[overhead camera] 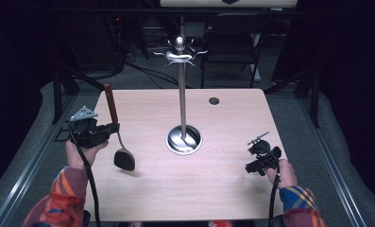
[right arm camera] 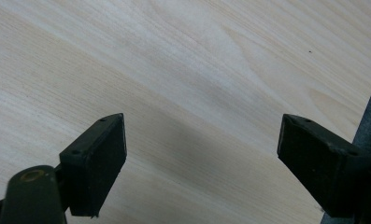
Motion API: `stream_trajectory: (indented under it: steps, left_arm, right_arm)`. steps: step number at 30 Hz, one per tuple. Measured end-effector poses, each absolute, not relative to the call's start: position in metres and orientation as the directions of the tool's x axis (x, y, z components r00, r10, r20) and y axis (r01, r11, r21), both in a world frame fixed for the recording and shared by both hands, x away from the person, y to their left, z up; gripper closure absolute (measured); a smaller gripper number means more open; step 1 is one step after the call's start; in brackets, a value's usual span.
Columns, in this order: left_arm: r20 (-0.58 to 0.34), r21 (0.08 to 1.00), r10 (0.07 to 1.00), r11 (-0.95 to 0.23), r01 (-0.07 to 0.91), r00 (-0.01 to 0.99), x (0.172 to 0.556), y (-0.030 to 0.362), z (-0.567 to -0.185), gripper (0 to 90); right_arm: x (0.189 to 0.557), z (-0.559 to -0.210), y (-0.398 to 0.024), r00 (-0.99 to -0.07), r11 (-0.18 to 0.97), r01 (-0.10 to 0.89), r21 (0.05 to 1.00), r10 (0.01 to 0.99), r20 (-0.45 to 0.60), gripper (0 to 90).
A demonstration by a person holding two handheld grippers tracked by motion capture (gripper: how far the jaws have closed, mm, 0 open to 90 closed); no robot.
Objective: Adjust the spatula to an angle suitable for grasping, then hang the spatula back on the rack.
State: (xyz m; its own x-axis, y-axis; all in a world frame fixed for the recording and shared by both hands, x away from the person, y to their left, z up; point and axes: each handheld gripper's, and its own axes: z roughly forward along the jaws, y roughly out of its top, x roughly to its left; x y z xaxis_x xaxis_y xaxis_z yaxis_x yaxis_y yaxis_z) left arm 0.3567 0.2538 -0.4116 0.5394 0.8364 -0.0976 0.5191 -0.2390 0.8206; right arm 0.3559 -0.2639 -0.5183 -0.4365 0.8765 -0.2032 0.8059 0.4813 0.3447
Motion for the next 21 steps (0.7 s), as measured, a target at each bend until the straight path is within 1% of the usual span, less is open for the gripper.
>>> stream_trajectory:
  steps: [4,12,15,21]
  left_arm:
    - [-0.095,0.822,0.828,-0.248,0.512,0.553,0.359,0.249,-0.409,84.9]
    - [-0.09,0.816,0.81,-0.274,0.509,0.579,0.364,0.24,-0.408,84.9]
    - [-0.087,0.818,0.805,-0.278,0.503,0.586,0.365,0.237,-0.406,84.9]
    - [-0.07,0.816,0.796,-0.301,0.494,0.602,0.366,0.232,-0.403,84.8]
  right_arm:
    - [0.357,-0.518,-0.263,-0.442,0.488,0.804,0.342,0.873,-0.205,15.2]
    - [0.357,-0.519,-0.264,-0.414,0.464,0.808,0.363,0.885,-0.211,15.2]
    - [0.358,-0.519,-0.265,-0.416,0.469,0.814,0.343,0.882,-0.219,15.2]
    - [0.358,-0.52,-0.265,-0.414,0.469,0.813,0.346,0.882,-0.223,15.2]
